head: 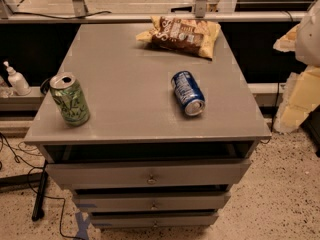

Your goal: Knock green can over

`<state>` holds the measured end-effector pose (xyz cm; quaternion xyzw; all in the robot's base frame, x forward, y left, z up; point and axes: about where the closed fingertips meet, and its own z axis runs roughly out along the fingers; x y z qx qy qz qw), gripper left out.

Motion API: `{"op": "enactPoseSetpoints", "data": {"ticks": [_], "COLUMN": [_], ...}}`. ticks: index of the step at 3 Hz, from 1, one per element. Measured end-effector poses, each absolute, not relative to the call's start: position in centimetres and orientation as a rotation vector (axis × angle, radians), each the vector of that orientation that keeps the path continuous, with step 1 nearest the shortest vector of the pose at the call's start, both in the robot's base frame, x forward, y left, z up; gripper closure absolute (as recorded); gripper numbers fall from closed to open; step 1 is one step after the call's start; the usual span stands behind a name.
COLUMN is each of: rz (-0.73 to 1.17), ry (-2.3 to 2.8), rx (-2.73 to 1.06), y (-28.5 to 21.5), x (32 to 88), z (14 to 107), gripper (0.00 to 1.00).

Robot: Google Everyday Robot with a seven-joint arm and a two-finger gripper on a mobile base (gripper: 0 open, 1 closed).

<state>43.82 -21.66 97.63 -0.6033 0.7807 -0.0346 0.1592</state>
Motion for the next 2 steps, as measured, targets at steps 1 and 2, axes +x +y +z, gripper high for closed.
{"op": "enactPoseSetpoints", "data": {"ticks": [1, 2], "rz": [-0.099, -0.067], "ry": [2.231, 2.222], "rx": [-1.724, -1.704], "y": [-21.66, -21.41], "x": [43.82, 43.66], "z": [97.63, 97.58], "gripper": [0.00, 0.00]}}
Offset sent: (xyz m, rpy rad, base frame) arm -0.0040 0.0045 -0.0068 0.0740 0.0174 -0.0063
